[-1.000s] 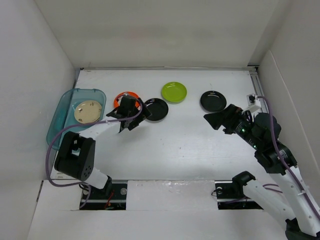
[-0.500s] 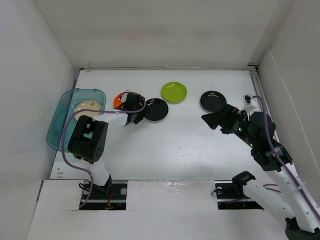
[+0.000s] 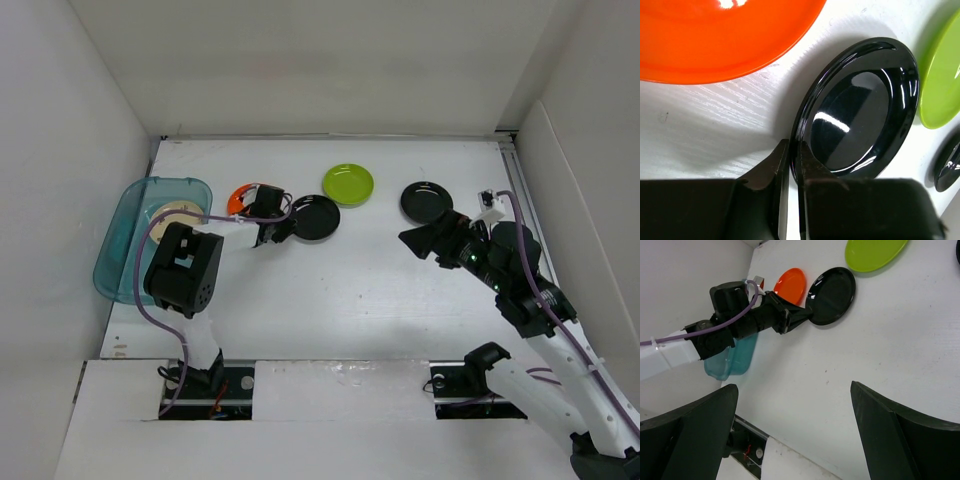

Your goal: Place the plates into the plastic bin on the countertop

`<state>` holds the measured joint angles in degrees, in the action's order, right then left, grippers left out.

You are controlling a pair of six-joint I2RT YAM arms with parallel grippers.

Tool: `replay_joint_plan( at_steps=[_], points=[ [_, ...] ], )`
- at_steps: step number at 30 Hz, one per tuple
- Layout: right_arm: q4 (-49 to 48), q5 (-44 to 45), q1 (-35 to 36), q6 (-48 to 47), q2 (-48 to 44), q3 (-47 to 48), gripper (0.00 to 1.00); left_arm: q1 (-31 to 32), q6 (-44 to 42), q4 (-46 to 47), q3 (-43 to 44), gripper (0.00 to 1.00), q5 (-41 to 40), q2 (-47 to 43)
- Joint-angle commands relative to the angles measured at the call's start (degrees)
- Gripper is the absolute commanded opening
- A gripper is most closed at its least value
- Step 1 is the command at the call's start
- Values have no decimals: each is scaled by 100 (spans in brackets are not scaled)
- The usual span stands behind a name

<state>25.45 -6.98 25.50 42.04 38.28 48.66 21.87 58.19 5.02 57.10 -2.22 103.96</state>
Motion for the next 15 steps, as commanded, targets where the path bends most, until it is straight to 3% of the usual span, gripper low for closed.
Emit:
replay_joint_plan(
  at_steps=[1,3,7,11,14,15],
  points=[
    [-339,-75,-36,15,-40,3,100,-42,-19,-588,221,0,-112,98],
    [-339,-75,-36,15,-40,3,100,-42,-80,-1018,275,0,-287,-86],
    [-339,-75,-36,15,-40,3,99,10,-202,-1239,275,0,-525,-1391],
    [-287,-75,-36,15,-40,3,99,-296,-633,-2038,942,0,-473,-2141],
    [-286,-127,-36,-38,-92,55,99,-963,-695,-2460,1110,0,-412,-2633],
    [-286,-128,-36,-38,-93,55,99,-1470,-748,-2462,971,0,-333,-2749]
  ],
)
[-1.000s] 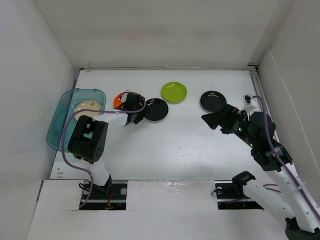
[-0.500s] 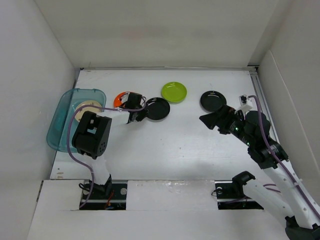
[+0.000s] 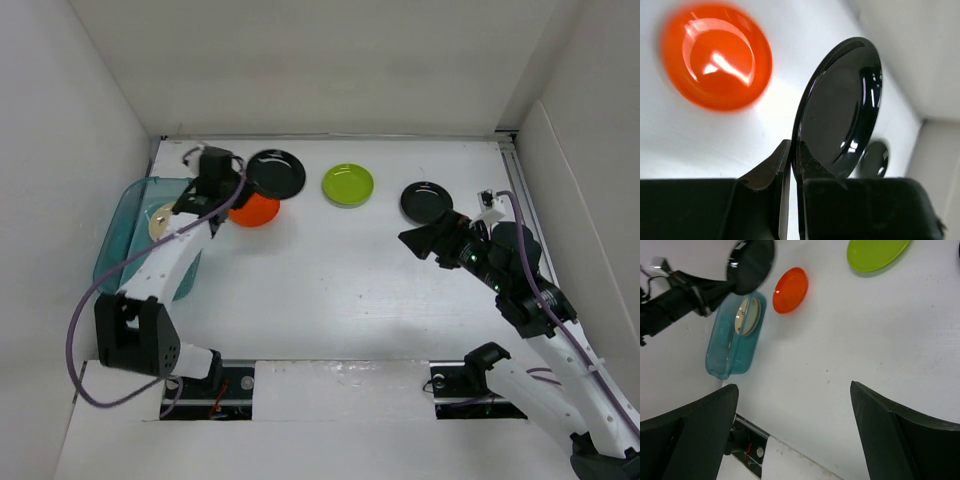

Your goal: Place the plates into the plastic bin on the countertop

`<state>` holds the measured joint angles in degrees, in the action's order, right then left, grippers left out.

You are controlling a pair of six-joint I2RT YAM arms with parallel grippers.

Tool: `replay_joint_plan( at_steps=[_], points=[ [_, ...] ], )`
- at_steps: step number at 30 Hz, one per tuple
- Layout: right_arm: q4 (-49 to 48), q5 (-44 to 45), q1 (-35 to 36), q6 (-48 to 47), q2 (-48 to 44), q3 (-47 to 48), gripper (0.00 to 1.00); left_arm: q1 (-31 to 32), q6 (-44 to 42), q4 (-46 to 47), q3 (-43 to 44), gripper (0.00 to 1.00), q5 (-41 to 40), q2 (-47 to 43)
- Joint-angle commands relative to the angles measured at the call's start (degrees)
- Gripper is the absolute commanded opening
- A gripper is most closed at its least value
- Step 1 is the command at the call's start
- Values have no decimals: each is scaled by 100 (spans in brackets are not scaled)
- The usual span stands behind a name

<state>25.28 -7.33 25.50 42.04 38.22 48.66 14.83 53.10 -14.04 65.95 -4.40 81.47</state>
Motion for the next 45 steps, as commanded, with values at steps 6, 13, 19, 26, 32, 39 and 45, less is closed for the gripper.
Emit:
replay_joint_plan(
  at_steps=[6,13,19,26,32,39,45],
  points=[
    [-216,-146,-36,-152,-139,108,99,-2974,-511,-608,-539,0,483,-896],
    [-216,-251,-36,-258,-139,161,99,-3970,-512,-336,-953,0,450,-538],
    [-163,-251,-36,-311,-279,161,99,-3970,-372,-222,-953,3,335,-237],
    [-58,-251,-36,-311,-332,161,99,-3970,-371,-353,-830,87,-52,-781],
    [-172,-251,-36,-258,-271,108,100,-2334,-941,358,-752,100,555,-1485],
    [-225,-49,-36,-152,-209,301,100,511,-942,1078,188,100,774,50],
    [47,-49,-36,-100,-323,425,100,837,-1214,1193,1463,100,1179,2108]
  ],
)
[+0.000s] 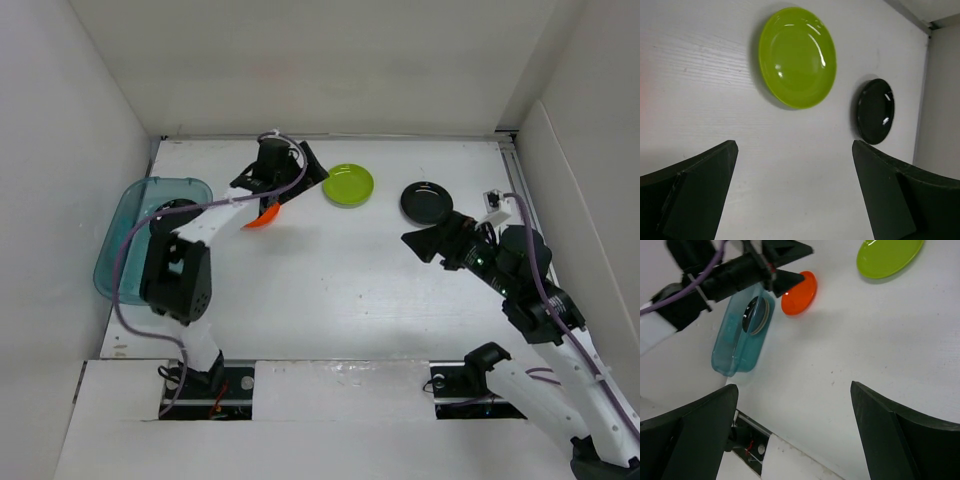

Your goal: Place the plates into the plastic bin on the countertop

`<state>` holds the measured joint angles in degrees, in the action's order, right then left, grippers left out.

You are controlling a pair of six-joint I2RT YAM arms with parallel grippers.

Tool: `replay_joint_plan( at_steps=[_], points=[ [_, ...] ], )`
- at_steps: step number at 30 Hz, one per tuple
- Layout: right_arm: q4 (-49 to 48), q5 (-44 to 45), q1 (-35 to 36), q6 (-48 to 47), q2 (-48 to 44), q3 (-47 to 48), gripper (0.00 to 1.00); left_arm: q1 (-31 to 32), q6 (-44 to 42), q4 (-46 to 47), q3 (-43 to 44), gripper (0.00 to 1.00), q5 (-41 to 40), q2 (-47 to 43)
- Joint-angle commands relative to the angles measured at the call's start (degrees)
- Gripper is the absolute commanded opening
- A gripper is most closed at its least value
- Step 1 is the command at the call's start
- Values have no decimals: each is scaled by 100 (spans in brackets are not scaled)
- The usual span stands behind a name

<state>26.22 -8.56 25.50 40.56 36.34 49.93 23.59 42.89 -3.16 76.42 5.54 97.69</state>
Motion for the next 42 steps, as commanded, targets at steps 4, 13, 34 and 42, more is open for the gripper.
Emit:
replay_joint_plan(
  at_steps=[4,13,34,42],
  points=[
    [112,-32,-36,49,-188,298,100,-39,-194,254,1083,100,421,1295],
    [323,-49,-36,49,-293,351,100,-39,-27,62,2183,97,676,2876],
    [402,-225,-36,-3,-189,544,100,-215,238,-80,2879,0,756,3618],
    [148,-225,-36,-57,-65,430,100,-741,70,-588,1315,0,-120,315]
  ],
)
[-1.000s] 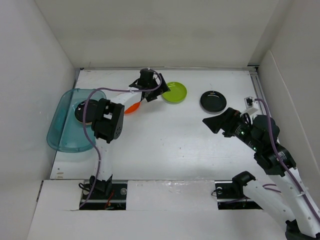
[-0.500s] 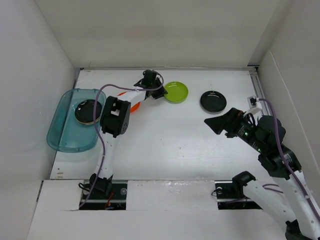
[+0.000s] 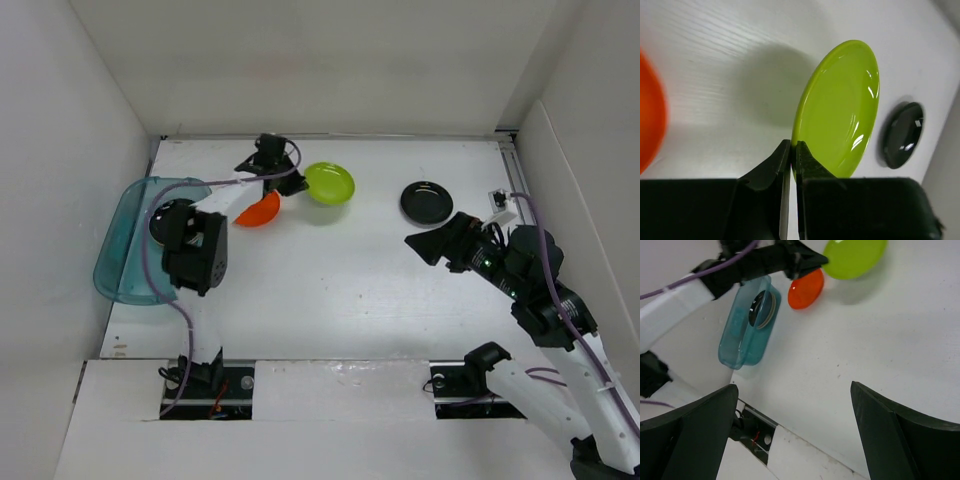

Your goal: Place the plates into the plastic bin on the countertop

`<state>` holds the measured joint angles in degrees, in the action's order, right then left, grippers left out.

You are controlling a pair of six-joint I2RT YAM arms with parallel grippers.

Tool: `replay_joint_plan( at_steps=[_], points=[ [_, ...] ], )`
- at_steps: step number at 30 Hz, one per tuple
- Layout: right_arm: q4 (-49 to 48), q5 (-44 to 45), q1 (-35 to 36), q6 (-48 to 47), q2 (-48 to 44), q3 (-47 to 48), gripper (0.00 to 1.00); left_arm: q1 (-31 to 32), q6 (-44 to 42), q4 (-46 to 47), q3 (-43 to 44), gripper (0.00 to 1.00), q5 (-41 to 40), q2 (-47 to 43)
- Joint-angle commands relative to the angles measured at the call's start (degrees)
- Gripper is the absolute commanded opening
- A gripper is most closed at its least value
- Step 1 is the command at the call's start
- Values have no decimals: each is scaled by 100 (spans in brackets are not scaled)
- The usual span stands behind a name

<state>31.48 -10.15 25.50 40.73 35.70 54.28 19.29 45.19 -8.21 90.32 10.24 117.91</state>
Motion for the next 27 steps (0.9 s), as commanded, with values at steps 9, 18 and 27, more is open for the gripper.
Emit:
replay_joint_plan(
  at_steps=[9,18,27],
  points=[
    [-1047,-514,-36,-12,278,-304,100,-2576,-212,-910,-2254,0,-603,-4116],
    [-1338,-628,-36,-65,542,-128,100,-5073,-511,-770,-3538,0,-251,-4611],
    [-1391,-628,-36,-118,543,-260,100,-5225,-458,-525,-3539,6,47,-4031]
  ],
)
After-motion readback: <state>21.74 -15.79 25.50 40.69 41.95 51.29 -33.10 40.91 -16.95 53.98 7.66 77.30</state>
